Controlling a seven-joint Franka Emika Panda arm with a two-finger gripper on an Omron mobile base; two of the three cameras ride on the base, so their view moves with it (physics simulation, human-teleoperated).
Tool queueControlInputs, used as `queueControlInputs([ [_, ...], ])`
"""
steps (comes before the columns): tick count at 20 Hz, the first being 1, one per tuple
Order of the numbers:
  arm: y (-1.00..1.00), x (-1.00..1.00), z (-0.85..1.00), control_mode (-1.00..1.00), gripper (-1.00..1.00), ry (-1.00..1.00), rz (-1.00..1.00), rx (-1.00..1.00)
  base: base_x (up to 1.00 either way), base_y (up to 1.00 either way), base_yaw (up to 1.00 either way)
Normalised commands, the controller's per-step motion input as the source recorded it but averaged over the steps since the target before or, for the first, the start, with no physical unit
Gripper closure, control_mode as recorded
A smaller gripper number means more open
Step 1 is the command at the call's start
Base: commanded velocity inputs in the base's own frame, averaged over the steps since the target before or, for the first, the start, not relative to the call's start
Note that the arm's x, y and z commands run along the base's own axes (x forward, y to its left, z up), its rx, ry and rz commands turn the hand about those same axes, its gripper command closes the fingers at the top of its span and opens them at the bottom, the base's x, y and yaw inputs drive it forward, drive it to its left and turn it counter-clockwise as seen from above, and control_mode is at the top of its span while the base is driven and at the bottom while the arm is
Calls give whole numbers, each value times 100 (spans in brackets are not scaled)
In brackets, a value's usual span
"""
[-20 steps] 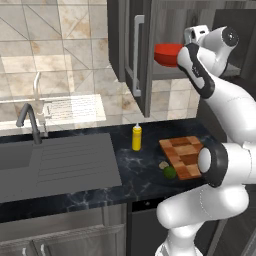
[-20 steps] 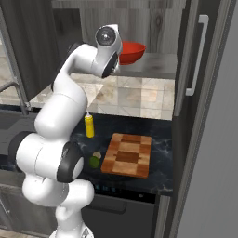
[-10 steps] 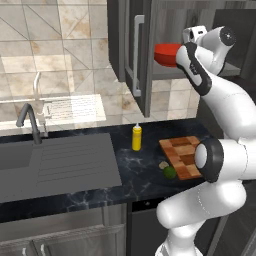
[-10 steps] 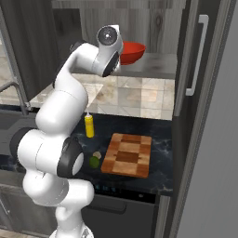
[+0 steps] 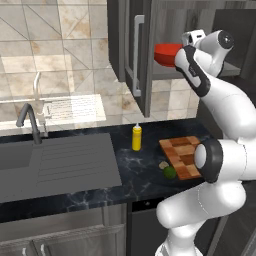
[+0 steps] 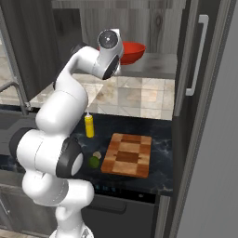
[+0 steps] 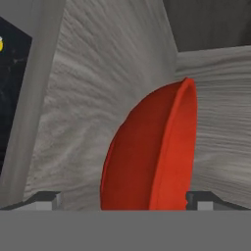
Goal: Open the cabinet. Place the bowl and condiment on the counter. Then place the lime and garlic on the cutting board.
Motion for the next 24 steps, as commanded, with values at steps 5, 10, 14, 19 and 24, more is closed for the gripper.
queueControlInputs([
  [5, 0, 30, -2, -100, -100, 0, 2, 0, 0, 0, 0],
  [10, 0, 31, 0, -100, -100, 0, 2, 0, 0, 0, 0],
  [14, 0, 26, -2, -100, -100, 0, 2, 0, 0, 0, 0],
  [19, 0, 20, -4, -100, -100, 0, 1, 0, 0, 0, 0],
  [24, 0, 10, -9, -100, 100, 2, 0, 0, 0, 0, 0],
])
